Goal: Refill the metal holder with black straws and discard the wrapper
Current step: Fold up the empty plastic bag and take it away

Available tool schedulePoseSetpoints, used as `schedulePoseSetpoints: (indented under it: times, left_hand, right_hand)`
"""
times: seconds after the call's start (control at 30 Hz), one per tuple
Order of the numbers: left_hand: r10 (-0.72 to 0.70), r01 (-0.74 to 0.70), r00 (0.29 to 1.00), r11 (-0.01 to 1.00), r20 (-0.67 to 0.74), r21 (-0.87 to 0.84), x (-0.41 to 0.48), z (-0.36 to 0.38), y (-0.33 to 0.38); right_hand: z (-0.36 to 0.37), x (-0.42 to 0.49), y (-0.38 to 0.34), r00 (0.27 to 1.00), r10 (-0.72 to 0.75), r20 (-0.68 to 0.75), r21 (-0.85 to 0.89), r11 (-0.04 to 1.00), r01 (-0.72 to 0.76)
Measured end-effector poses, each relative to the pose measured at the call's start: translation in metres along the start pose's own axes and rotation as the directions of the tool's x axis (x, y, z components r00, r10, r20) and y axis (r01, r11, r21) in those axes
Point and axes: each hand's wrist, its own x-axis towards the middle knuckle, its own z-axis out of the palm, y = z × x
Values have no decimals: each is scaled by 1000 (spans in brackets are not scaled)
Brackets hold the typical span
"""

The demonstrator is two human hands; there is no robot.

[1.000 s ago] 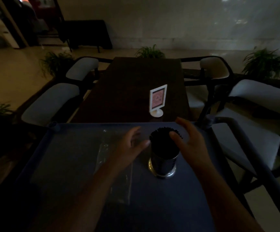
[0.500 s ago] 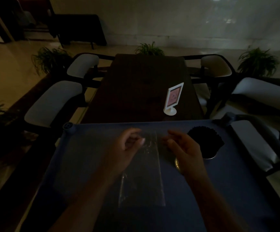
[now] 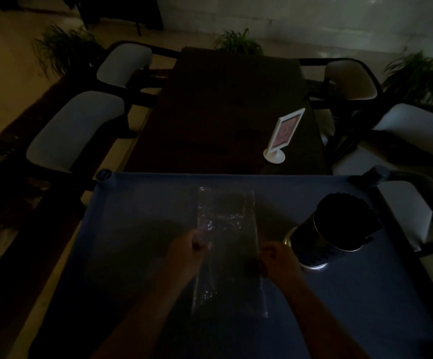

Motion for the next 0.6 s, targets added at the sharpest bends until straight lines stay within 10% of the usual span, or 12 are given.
schedulePoseSetpoints:
  times: [0.4,0.6]
  left_hand:
    - [-215,219,975,928,-45,302,18,17,-16]
    - [-235,236,972,965,22,-114,8,1,-1]
  right_hand:
    - [11,19,-2,999,12,-35,-259,966,-21]
    - [-7,11,-6,996,-86,-20,-14,996,86]
